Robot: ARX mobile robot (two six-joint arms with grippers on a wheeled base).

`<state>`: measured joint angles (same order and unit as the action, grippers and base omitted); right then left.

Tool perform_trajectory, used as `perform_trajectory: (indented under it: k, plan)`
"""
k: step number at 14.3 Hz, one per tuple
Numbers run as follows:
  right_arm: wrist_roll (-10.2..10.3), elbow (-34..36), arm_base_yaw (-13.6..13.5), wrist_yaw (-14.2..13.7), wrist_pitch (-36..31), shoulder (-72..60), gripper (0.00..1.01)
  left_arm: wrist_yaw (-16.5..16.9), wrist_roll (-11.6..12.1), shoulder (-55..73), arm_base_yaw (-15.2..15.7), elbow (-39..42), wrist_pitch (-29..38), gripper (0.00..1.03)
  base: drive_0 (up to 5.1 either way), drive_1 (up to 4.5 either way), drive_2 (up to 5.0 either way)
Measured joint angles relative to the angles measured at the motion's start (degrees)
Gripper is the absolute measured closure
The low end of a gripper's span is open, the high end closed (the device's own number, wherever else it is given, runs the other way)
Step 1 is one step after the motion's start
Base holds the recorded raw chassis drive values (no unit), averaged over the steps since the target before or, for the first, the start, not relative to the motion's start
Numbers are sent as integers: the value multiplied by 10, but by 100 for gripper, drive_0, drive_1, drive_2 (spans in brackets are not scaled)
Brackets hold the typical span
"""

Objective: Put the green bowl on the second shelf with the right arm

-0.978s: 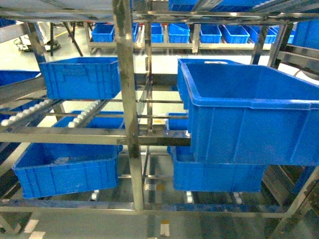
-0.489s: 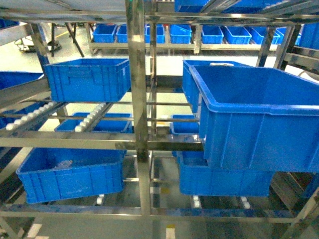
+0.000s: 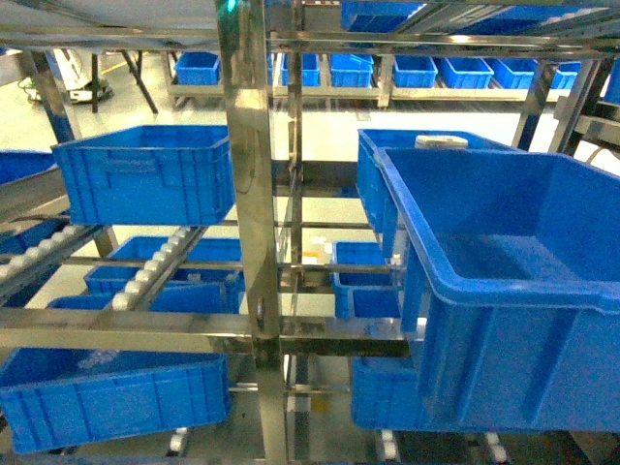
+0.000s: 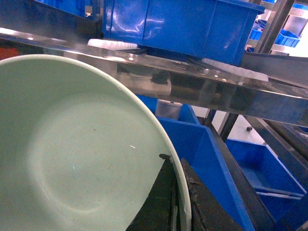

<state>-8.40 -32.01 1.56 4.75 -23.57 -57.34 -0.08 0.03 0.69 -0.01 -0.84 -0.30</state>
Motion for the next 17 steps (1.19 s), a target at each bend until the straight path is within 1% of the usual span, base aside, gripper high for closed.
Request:
perform_trajectory:
  k: [2, 6, 8, 9, 11, 13, 14, 16, 17]
  plan:
    - [0, 0, 0, 0, 0, -1, 99, 0, 0, 0, 0, 0, 0, 5, 0, 433, -433]
    - [0, 0, 0, 0, 0, -4, 99, 0, 0, 0, 0, 0, 0, 5, 0, 0, 0]
    - [-10, 14, 9, 5, -23, -24, 99, 0, 0, 0, 0, 0, 0, 5, 0, 0, 0]
    - [-18, 30, 14, 7, -23, -45, 99, 0, 0, 0, 0, 0, 0, 5, 0, 0, 0]
    - [-33, 46, 14, 11, -36, -69, 99, 0, 0, 0, 0, 0, 0, 5, 0, 0, 0]
    - [-42, 46, 15, 14, -64, -90, 99, 0, 0, 0, 0, 0, 0, 5, 0, 0, 0]
    - [-44, 46, 16, 17, -72, -116, 99, 0, 0, 0, 0, 0, 0, 5, 0, 0, 0]
    - [-52, 44, 35, 22, -101, -195, 99, 0, 0, 0, 0, 0, 0, 5, 0, 0, 0]
    - [-55, 33, 46, 25, -118, -235, 99, 0, 0, 0, 0, 0, 0, 5, 0, 0, 0]
